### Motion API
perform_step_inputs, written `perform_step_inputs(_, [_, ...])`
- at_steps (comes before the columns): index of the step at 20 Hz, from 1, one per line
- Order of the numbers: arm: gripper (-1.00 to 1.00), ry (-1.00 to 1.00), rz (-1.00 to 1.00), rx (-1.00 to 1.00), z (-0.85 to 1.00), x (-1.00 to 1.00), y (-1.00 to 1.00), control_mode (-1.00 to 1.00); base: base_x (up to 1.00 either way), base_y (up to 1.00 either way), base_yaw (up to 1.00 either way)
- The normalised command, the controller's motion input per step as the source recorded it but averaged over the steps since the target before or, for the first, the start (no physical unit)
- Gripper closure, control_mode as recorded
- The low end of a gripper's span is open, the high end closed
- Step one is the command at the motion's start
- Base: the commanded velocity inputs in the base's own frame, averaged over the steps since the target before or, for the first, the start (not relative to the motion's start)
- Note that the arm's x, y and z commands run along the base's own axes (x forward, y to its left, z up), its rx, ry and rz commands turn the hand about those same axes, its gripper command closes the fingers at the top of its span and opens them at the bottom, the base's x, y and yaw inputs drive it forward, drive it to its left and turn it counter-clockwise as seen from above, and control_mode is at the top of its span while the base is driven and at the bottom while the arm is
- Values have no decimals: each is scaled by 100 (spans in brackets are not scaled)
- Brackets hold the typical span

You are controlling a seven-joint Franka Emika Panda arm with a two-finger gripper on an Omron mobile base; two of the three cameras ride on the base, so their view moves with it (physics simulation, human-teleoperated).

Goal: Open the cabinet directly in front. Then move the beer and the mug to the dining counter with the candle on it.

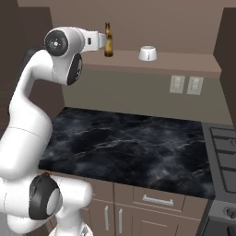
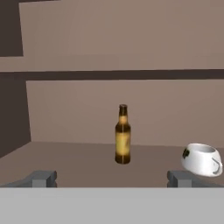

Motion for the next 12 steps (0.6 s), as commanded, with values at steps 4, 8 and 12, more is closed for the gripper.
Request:
perform_step_inputs(4, [-100,0,0,0,-1,24,-4,-100,0,0,0])
perform_step_inputs(8, [-100,0,0,0,0,21,-7,-100,0,0,0])
perform_step_inputs(12, [-100,0,0,0,0,22,-5,-100,0,0,0])
